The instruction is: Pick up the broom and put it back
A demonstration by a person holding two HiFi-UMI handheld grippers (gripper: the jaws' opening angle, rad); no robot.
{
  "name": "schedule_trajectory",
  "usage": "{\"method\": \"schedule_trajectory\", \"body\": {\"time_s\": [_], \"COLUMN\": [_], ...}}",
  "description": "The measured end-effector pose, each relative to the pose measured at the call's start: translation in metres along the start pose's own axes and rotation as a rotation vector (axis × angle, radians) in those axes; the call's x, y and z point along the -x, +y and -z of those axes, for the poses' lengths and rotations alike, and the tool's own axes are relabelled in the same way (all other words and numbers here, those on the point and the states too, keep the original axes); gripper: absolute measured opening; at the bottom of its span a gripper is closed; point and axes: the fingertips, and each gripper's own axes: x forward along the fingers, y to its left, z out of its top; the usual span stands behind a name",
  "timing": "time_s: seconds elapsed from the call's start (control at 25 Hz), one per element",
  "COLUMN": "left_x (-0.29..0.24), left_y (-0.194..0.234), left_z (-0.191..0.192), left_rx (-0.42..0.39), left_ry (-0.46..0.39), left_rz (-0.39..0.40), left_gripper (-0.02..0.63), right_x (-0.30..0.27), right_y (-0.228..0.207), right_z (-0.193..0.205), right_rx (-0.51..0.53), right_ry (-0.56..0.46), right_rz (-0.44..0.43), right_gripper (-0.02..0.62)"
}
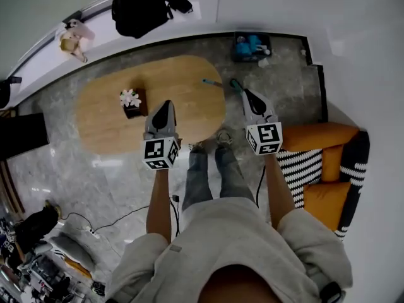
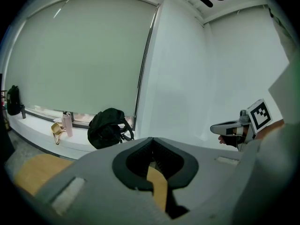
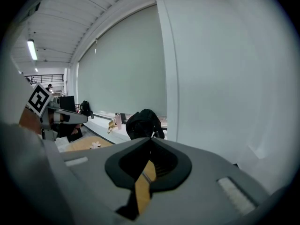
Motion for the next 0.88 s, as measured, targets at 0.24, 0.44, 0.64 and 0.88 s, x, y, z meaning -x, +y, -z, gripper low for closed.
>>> {"method": "schedule_trajectory", "body": {"time_s": [0.24, 0.44, 0.64, 0.88], "left_x": [-0.021, -0.032, -0.042, -0.055], "left_y": [0.021, 0.035, 0.043, 0.046], "left_z": [0.046, 0.085, 0.125, 0.149], "left_rx": [0.018, 0.037, 0.063, 0.079], "left_ry": [0.039, 0.066, 0.094, 0.096], "left_rz": [0.019, 0.018, 0.021, 0.022], "left_gripper": [0.005, 0.005, 0.005, 0.005], "right_x": [-0.022, -0.039, -0.055, -0.076], "right_y": [0.007, 0.012, 0.022, 0.034], "right_z": [0.057, 0.107, 0.153, 0.195], "right_rx": [-0.028, -0.045, -0.047, 0.01], "right_ry": [0.057, 0.101, 0.124, 0.172], "right_rz": [0.027, 0.026, 0.013, -0.014], "right_gripper": [0.002, 0.002, 0.123, 0.332]}}
